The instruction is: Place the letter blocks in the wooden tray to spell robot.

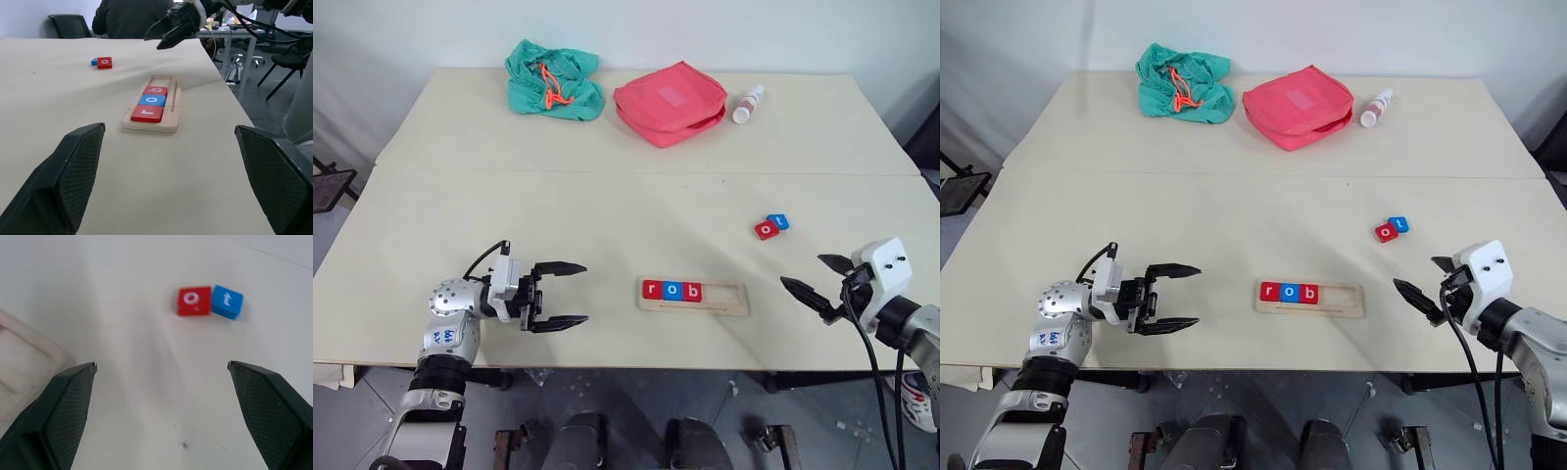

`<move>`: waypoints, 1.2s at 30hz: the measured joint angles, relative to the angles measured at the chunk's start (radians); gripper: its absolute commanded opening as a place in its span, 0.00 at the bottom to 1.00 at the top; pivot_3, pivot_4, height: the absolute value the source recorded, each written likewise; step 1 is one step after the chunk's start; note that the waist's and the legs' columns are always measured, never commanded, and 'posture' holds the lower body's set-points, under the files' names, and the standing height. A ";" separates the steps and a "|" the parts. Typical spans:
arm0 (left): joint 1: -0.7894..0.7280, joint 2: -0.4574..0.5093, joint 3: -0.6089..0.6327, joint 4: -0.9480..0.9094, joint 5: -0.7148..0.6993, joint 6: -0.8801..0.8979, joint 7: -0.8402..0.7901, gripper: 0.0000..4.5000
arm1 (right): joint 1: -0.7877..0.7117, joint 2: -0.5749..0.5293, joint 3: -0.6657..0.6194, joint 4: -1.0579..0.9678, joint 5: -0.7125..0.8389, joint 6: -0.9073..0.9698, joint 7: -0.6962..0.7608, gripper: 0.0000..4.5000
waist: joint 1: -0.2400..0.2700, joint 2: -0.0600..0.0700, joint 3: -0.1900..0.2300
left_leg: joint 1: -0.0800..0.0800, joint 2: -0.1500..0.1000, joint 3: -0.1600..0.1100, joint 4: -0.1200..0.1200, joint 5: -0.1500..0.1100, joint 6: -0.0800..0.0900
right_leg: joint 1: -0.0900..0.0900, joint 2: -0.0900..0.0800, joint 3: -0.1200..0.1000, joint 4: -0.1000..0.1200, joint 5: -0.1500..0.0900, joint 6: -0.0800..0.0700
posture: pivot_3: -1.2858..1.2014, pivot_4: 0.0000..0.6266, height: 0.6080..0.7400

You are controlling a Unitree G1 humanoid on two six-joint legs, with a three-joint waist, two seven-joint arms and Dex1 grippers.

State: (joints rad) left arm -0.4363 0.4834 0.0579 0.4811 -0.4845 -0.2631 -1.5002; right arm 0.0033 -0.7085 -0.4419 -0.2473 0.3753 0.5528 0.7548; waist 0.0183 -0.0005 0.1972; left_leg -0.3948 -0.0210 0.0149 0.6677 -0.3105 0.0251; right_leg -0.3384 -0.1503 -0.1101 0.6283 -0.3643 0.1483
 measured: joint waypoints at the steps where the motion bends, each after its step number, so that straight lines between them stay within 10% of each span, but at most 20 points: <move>1: -0.001 0.000 0.000 0.002 0.000 -0.001 0.000 1.00 | 0.005 0.000 0.000 0.002 0.000 -0.004 -0.001 0.99 | 0.000 0.000 0.000 | 0.000 0.000 0.000 0.000 0.000 0.000 | 0.000 0.000 0.000 0.000 0.000 0.000 | 0.52 0.24 1.00; 23: -0.032 0.000 0.000 0.048 0.000 -0.029 -0.001 1.00 | -0.042 -0.007 0.009 0.002 0.020 0.022 -0.027 0.99 | 0.004 0.000 0.000 | 0.000 0.000 0.000 0.000 0.000 0.000 | 0.000 0.000 0.000 0.000 0.000 0.000 | 0.52 0.24 1.00; 36: 0.020 0.006 0.000 -0.010 -0.001 -0.018 0.000 1.00 | -0.415 0.028 0.280 0.352 -0.125 -0.068 -0.086 0.99 | -0.015 0.000 0.000 | 0.000 0.000 -0.001 -0.001 0.000 0.000 | -0.001 0.000 -0.001 0.001 0.000 0.000 | 0.52 0.24 1.00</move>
State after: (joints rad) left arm -0.4168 0.4892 0.0581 0.4715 -0.4858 -0.2812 -1.5002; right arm -0.4120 -0.6805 -0.1620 0.1049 0.2508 0.4849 0.6690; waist 0.0036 -0.0005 0.1971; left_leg -0.3945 -0.0210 0.0138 0.6672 -0.3104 0.0253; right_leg -0.3389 -0.1505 -0.1107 0.6297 -0.3643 0.1483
